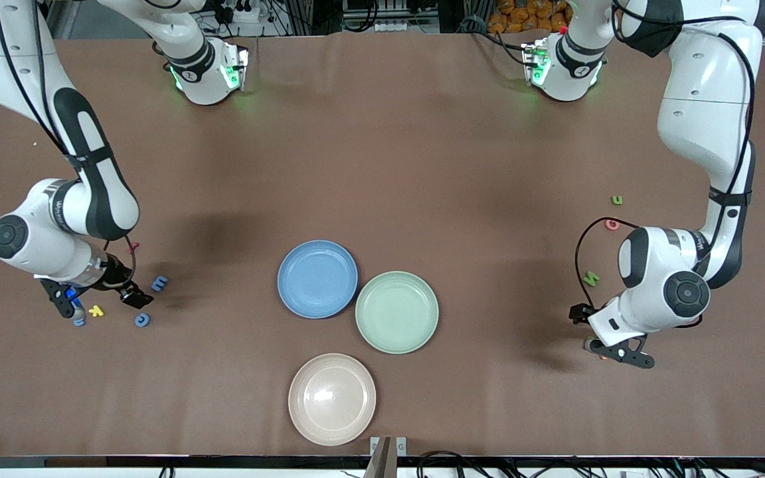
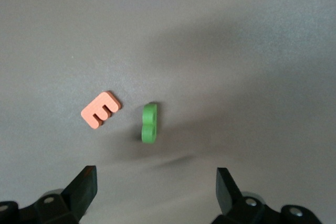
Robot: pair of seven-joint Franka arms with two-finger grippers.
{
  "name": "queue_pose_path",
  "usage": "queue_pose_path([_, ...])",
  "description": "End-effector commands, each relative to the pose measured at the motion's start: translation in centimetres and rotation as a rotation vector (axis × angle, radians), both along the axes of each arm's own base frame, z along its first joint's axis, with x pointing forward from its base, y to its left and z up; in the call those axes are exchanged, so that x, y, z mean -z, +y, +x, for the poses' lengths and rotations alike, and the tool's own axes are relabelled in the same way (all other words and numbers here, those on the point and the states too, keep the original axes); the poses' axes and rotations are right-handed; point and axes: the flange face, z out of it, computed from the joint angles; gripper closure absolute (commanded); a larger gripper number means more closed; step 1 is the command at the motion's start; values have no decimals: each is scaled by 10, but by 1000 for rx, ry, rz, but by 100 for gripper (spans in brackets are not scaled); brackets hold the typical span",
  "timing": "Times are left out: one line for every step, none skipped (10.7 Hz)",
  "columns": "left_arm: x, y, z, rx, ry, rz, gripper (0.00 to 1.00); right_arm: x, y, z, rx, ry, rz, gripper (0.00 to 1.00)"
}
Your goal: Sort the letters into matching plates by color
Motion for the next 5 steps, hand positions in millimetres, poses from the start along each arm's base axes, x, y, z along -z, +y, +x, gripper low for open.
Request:
queue_pose_path([5, -3, 16, 16, -31, -17, 0, 17, 2, -18, 7, -11, -2, 0])
queue_pose_path([7, -6, 17, 17, -32, -18, 0, 24, 3, -23, 7, -9, -4, 0])
queue_pose_path([5, -8, 19, 14, -50, -21, 0, 30, 3, -29, 0, -2, -4, 0])
queue_pose_path([11, -10, 20, 13, -64, -24, 0, 33, 3, -32, -4, -6, -6, 0])
queue_pose_path([12, -11, 20, 12, -66, -24, 0, 39, 3, -34, -5, -6, -8, 0])
